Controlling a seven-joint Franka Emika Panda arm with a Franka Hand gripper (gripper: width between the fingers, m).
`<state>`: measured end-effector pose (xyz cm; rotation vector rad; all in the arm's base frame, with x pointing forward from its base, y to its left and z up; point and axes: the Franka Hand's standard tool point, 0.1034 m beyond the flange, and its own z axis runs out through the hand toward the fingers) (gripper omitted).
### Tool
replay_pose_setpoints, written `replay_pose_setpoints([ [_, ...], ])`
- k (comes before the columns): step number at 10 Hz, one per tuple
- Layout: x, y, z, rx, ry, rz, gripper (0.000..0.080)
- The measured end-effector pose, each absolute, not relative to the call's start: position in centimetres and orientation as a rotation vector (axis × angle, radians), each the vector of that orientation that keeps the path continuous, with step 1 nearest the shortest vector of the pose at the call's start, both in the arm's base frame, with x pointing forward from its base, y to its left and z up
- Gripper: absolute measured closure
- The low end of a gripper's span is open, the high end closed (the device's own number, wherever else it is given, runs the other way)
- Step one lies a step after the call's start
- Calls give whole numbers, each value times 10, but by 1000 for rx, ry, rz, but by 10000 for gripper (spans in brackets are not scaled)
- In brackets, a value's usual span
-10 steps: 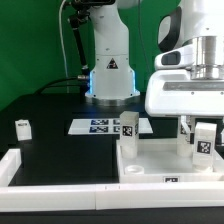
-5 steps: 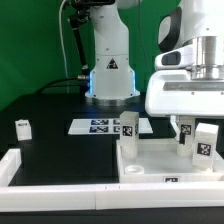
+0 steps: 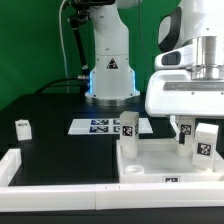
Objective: Assemble square table
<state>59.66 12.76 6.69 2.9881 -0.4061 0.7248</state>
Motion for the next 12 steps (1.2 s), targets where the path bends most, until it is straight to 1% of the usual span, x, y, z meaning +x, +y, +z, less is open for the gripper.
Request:
replay_pose_setpoints([
  [1, 599, 126, 79, 3003, -375, 660, 150],
  [2, 602, 125, 96, 3023, -385, 633, 150],
  [3, 607, 120, 98, 3027, -398, 594, 150],
  [4, 609, 115, 96, 3027, -399, 540, 150],
  [6, 619, 103, 102, 3036, -423, 364, 150],
  [9, 625, 96, 107, 3035, -492, 50, 150],
  [12, 638, 115, 110, 3062, -584, 152, 150],
])
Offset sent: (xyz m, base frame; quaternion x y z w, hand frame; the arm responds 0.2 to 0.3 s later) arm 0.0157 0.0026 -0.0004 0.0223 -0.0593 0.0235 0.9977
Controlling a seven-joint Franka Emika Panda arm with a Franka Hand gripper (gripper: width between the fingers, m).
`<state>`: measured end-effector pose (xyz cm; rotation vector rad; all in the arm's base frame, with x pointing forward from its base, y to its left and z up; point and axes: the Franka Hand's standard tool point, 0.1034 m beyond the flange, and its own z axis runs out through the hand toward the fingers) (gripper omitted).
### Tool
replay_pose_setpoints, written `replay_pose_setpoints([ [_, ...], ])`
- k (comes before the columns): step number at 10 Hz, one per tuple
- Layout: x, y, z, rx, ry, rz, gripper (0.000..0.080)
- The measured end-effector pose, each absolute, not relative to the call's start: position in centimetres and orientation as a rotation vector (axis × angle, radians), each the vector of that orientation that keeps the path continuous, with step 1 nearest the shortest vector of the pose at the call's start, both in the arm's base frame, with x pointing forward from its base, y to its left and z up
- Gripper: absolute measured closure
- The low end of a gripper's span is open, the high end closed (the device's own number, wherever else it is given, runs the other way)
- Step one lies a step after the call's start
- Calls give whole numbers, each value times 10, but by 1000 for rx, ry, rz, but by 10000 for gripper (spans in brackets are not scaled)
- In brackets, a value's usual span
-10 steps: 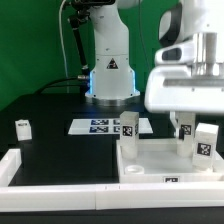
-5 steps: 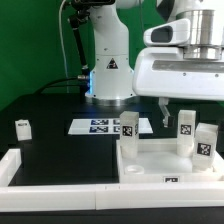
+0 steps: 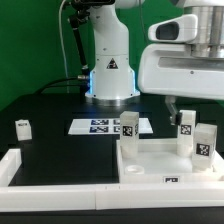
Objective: Assemble square table
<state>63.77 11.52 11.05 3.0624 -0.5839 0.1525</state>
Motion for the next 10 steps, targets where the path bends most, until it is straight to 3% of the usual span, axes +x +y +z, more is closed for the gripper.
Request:
replay_pose_setpoints([
  [7, 626, 109, 114, 3152, -740, 222, 150],
  [10, 624, 110, 104, 3197, -694, 216, 150],
])
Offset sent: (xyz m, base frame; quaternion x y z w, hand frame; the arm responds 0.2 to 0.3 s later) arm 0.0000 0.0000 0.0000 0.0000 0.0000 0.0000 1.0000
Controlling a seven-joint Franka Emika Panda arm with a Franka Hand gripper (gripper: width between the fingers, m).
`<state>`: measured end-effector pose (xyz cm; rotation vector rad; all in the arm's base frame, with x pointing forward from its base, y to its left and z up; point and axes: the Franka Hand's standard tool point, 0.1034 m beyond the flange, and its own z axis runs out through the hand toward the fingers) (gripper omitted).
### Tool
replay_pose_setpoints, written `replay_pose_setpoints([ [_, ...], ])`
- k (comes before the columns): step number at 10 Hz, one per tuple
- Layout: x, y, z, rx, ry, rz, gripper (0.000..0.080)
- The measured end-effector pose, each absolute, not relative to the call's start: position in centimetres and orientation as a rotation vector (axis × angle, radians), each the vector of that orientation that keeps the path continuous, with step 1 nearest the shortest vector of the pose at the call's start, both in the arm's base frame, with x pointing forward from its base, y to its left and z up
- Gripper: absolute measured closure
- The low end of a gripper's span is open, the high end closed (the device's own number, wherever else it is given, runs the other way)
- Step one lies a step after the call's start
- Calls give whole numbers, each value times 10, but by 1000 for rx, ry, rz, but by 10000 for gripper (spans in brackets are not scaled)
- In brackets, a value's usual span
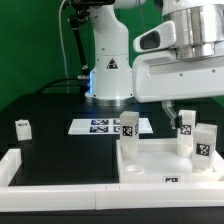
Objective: Assemble square table
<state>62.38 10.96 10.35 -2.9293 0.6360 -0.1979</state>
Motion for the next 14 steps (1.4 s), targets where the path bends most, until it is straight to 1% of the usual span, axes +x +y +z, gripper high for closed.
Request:
replay_pose_setpoints([
  [2, 620, 108, 85, -2986, 592, -89, 150],
  [3, 621, 105, 80, -3043, 553, -19, 150],
  [4, 625, 104, 82, -3043, 556, -43, 150],
  [6, 624, 103, 81, -3045, 557, -42, 414],
  [7, 624, 103, 81, -3045, 557, -42, 414],
  [8, 624, 103, 81, -3044, 559, -42, 509],
  [11, 624, 104, 79, -3017, 684, -50, 509],
  [12, 624, 105, 78, -2927, 985, -132, 509],
  [14, 621, 104, 79, -2734, 1418, -147, 509],
])
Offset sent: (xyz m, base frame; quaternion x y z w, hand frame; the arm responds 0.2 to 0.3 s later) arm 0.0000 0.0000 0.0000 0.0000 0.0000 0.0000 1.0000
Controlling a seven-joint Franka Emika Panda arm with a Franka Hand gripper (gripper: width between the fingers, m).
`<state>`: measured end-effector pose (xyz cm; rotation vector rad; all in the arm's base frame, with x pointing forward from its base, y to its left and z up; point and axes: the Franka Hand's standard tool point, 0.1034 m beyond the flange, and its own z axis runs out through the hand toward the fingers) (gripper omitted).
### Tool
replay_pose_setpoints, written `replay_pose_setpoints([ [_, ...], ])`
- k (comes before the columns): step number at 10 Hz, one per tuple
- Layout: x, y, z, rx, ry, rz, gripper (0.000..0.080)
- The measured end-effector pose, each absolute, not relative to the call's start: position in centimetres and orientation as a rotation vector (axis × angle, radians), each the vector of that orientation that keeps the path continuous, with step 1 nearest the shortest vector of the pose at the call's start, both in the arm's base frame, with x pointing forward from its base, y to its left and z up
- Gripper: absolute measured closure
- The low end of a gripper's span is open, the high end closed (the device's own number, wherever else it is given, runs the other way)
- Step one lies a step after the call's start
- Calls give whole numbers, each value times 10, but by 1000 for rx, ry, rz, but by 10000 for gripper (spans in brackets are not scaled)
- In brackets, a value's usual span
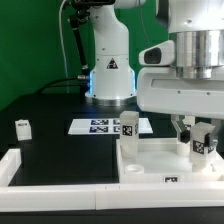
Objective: Assemble square table
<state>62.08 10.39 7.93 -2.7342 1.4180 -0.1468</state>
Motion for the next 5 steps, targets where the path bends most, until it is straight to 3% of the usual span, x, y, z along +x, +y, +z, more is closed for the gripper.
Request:
replay_pose_setpoints([
  [5, 617, 99, 77, -2016, 2119, -183, 508],
])
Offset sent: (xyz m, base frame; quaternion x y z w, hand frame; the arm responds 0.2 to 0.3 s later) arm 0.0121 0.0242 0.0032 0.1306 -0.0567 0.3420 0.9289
